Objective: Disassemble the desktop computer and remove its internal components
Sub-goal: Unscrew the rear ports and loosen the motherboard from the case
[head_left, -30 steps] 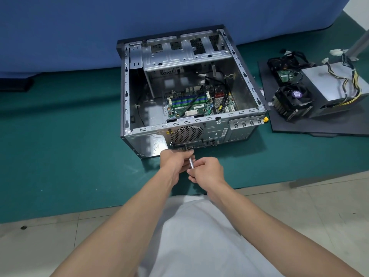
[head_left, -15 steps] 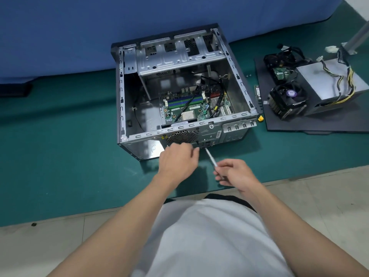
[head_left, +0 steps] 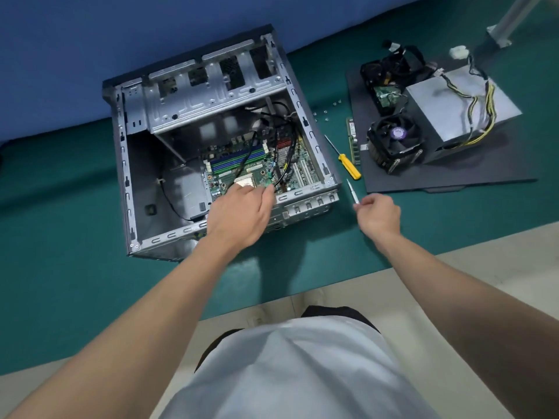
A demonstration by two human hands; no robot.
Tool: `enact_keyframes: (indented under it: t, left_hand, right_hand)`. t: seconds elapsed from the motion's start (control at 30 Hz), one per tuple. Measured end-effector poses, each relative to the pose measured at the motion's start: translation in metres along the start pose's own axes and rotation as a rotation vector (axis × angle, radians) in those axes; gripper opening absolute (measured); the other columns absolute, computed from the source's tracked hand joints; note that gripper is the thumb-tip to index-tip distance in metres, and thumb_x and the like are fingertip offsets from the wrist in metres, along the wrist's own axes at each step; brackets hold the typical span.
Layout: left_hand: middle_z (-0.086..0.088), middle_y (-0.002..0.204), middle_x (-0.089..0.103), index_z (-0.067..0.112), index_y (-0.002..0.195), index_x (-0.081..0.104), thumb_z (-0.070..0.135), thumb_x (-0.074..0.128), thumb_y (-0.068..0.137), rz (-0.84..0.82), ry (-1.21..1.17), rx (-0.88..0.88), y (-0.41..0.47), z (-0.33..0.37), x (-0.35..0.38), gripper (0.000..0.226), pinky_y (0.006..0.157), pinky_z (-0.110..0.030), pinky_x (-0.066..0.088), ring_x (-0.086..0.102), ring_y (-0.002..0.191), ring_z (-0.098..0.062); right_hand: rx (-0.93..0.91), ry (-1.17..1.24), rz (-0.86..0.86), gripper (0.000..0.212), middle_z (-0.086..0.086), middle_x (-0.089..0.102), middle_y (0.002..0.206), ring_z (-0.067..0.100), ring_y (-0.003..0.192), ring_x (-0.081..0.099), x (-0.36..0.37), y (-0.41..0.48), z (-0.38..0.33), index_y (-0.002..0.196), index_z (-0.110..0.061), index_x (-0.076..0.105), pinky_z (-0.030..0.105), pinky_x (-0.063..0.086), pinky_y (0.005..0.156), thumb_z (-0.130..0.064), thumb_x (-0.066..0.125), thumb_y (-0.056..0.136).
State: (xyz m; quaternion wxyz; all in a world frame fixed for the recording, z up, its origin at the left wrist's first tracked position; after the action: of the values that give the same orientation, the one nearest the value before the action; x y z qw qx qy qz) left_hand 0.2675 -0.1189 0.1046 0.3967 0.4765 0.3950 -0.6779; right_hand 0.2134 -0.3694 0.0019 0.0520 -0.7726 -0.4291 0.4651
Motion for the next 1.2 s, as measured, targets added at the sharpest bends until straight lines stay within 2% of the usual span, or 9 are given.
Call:
enact_keyframes:
  t: [0.27, 0.43, 0.53, 0.63, 0.73, 0.8, 0.9, 1.07, 1.2]
  left_hand:
    - [0.004, 0.079, 0.053, 0.028, 0.068, 0.042, 0.052, 0.02, 0.102, -0.014, -0.045, 0.002, 0.0, -0.015, -0.007, 0.046, 0.071, -0.037, 0.042, 0.05, 0.082, -0.02]
    - [-0.001, 0.1, 0.066, 0.018, 0.088, 0.063, 0.046, 0.022, 0.102, 0.087, 0.067, -0.148, -0.016, -0.072, -0.027, 0.052, 0.085, -0.041, 0.038, 0.056, 0.099, -0.027]
    - [-0.004, 0.121, 0.064, 0.014, 0.101, 0.07, 0.045, 0.024, 0.1, 0.072, 0.157, -0.208, -0.023, -0.11, -0.031, 0.055, 0.097, -0.042, 0.032, 0.053, 0.116, -0.026]
    - [0.001, 0.118, 0.066, 0.019, 0.098, 0.071, 0.046, 0.026, 0.096, 0.067, 0.202, -0.238, -0.025, -0.128, -0.029, 0.053, 0.099, -0.036, 0.026, 0.054, 0.114, -0.02]
    - [0.003, 0.101, 0.069, 0.023, 0.09, 0.07, 0.045, 0.026, 0.09, 0.072, 0.157, -0.285, -0.023, -0.13, -0.027, 0.049, 0.097, -0.034, 0.025, 0.057, 0.102, -0.016]
    - [0.002, 0.093, 0.07, 0.023, 0.089, 0.069, 0.041, 0.026, 0.089, 0.079, 0.131, -0.295, -0.022, -0.129, -0.026, 0.047, 0.095, -0.033, 0.026, 0.057, 0.095, -0.017]
    - [0.0, 0.085, 0.07, 0.02, 0.086, 0.068, 0.035, 0.03, 0.086, 0.135, 0.097, -0.299, -0.024, -0.131, -0.028, 0.041, 0.094, -0.033, 0.026, 0.057, 0.09, -0.018]
    - [-0.002, 0.076, 0.069, 0.014, 0.083, 0.069, 0.024, 0.046, 0.082, 0.242, 0.05, -0.326, -0.028, -0.134, -0.033, 0.026, 0.091, -0.032, 0.027, 0.058, 0.083, -0.02]
    - [-0.001, 0.067, 0.065, 0.014, 0.074, 0.067, 0.019, 0.053, 0.08, 0.287, 0.007, -0.305, -0.029, -0.134, -0.032, 0.016, 0.09, -0.031, 0.027, 0.057, 0.075, -0.021]
  right_hand:
    - [-0.253, -0.457, 0.052, 0.018, 0.012, 0.058, 0.107, 0.034, 0.099, 0.058, 0.018, 0.007, -0.032, 0.103, -0.009, 0.064, 0.038, 0.05, 0.075, -0.016, 0.063, 0.086]
    - [-0.406, 0.169, 0.254, 0.016, 0.015, 0.063, 0.102, 0.025, 0.088, 0.061, -0.022, -0.01, -0.077, 0.1, -0.006, 0.067, 0.039, 0.05, 0.085, -0.013, 0.057, 0.091]
    - [-0.671, 0.393, 0.354, 0.012, 0.005, 0.065, 0.091, 0.007, 0.075, 0.055, -0.049, -0.042, -0.135, 0.094, -0.013, 0.067, 0.017, 0.047, 0.074, -0.015, 0.057, 0.088]
    - [-0.944, 0.264, -0.072, 0.013, -0.014, 0.063, 0.086, -0.007, 0.076, 0.056, -0.027, -0.079, -0.201, 0.097, -0.026, 0.064, 0.009, 0.043, 0.071, -0.017, 0.059, 0.089]
    - [-0.96, -0.122, -0.664, 0.019, -0.022, 0.065, 0.095, -0.007, 0.085, 0.061, 0.041, -0.108, -0.234, 0.103, -0.033, 0.065, 0.015, 0.048, 0.075, -0.019, 0.055, 0.095]
    - [-0.966, -0.33, -0.86, 0.023, -0.018, 0.068, 0.102, -0.005, 0.092, 0.062, 0.085, -0.116, -0.237, 0.108, -0.027, 0.068, 0.016, 0.048, 0.082, -0.014, 0.053, 0.096]
    - [-0.982, -0.51, -1.017, 0.026, -0.008, 0.07, 0.105, -0.006, 0.088, 0.06, 0.139, -0.119, -0.233, 0.109, -0.016, 0.071, 0.005, 0.043, 0.08, -0.004, 0.053, 0.094]
    - [-1.044, -0.714, -1.062, 0.025, -0.014, 0.069, 0.081, 0.007, 0.078, 0.06, 0.182, -0.123, -0.227, 0.095, -0.019, 0.074, 0.017, 0.042, 0.071, -0.002, 0.057, 0.089]
    - [-1.089, -1.109, -1.096, 0.048, -0.021, 0.048, 0.06, 0.01, 0.06, 0.05, 0.197, -0.12, -0.221, 0.056, -0.038, 0.056, 0.024, 0.037, 0.059, -0.001, 0.053, 0.086]
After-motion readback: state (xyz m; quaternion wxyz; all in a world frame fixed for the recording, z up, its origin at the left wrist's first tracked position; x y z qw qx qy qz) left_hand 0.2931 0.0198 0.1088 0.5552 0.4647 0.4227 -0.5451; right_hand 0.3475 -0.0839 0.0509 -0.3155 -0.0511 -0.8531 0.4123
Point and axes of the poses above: each hand's wrist, its own y-axis towards the middle knuckle, its own x-axis out of the palm, z = x × y, the point moved 4 cm from there along y, towards the middle knuckle
